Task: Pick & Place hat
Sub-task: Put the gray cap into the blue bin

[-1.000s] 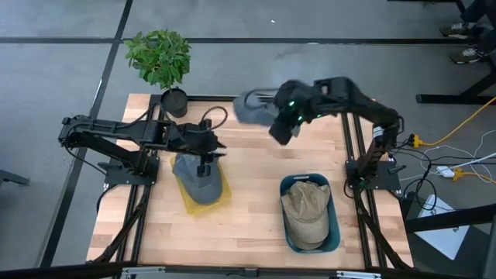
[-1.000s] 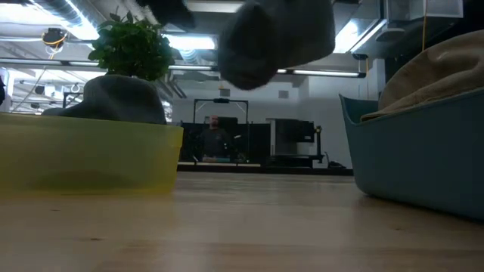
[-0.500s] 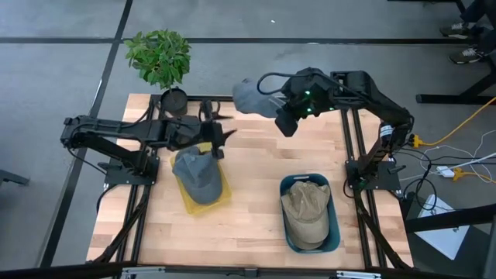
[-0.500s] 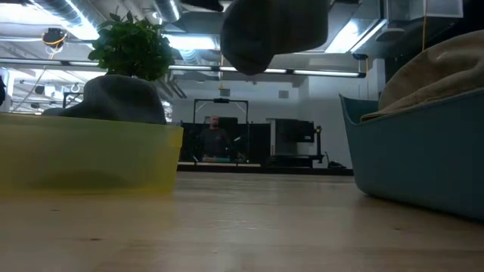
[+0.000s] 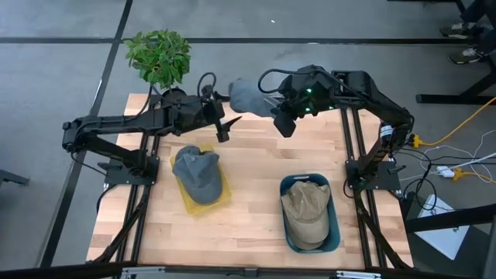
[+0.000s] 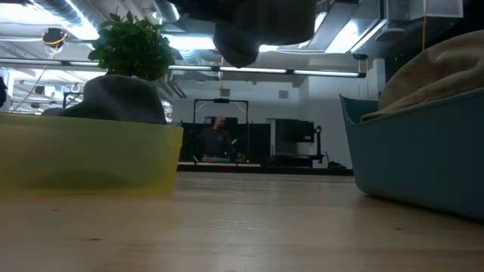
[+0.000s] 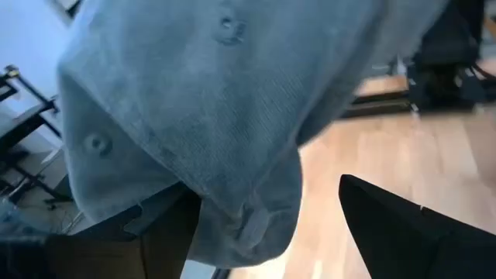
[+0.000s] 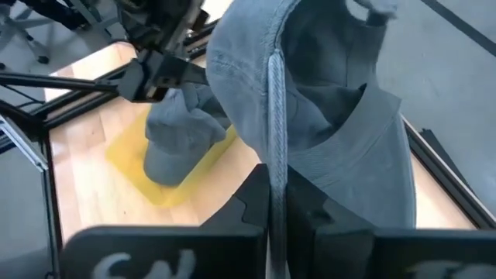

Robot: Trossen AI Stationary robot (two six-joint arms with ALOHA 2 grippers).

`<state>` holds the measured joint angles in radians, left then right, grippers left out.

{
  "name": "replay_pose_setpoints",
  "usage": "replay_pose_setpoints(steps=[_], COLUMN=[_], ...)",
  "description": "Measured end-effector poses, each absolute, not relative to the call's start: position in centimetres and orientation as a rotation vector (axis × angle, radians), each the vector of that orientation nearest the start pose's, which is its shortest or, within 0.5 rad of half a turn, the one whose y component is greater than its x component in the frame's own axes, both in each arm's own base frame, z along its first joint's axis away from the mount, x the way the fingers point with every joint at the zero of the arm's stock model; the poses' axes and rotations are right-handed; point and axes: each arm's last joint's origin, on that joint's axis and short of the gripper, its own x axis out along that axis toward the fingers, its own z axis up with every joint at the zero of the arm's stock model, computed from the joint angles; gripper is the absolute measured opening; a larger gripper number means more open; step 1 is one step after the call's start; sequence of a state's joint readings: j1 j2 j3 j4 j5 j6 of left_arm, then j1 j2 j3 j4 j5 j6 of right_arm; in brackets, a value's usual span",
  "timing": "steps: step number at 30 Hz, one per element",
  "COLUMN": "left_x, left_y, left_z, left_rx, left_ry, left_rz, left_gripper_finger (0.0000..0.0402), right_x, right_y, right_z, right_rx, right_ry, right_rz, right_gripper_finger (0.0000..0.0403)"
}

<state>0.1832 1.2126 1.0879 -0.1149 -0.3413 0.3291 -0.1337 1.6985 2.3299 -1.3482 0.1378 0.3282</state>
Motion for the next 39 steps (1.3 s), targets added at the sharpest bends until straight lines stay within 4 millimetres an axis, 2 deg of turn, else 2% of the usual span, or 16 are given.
replay_pose_setpoints(steps=[7, 15, 20, 29, 34, 39], left_x=[27.3, 27.6, 27.7, 27.6, 27.6, 26.7], left_y=[7.1, 6.9, 6.5, 6.4, 6.3, 5.6], left_z=[35.9, 35.5, 35.6, 35.1, 35.0, 35.2], left_rx=[0.311, 0.306, 0.288, 0.282, 0.264, 0.207], left_ry=[0.245, 0.26, 0.235, 0.278, 0.282, 0.288], left_rz=[0.545, 0.464, 0.34, 0.275, 0.247, 0.068], left_gripper_finger=[0.03, 0.028, 0.0215, 0.0022, 0.001, 0.0004], right_x=[28.6, 28.6, 28.6, 28.5, 28.4, 28.0], right_y=[-4.2, -4.1, -4.1, -3.9, -3.9, -3.8], right_z=[49.5, 49.5, 49.5, 49.4, 49.3, 48.9], right_rx=[0.324, 0.307, 0.304, 0.32, 0.309, 0.264], right_ry=[0.668, 0.673, 0.676, 0.697, 0.72, 0.784], right_rz=[-0.342, -0.332, -0.32, -0.282, -0.278, -0.243], right_gripper_finger=[0.0018, 0.0018, 0.0019, 0.002, 0.0021, 0.0029])
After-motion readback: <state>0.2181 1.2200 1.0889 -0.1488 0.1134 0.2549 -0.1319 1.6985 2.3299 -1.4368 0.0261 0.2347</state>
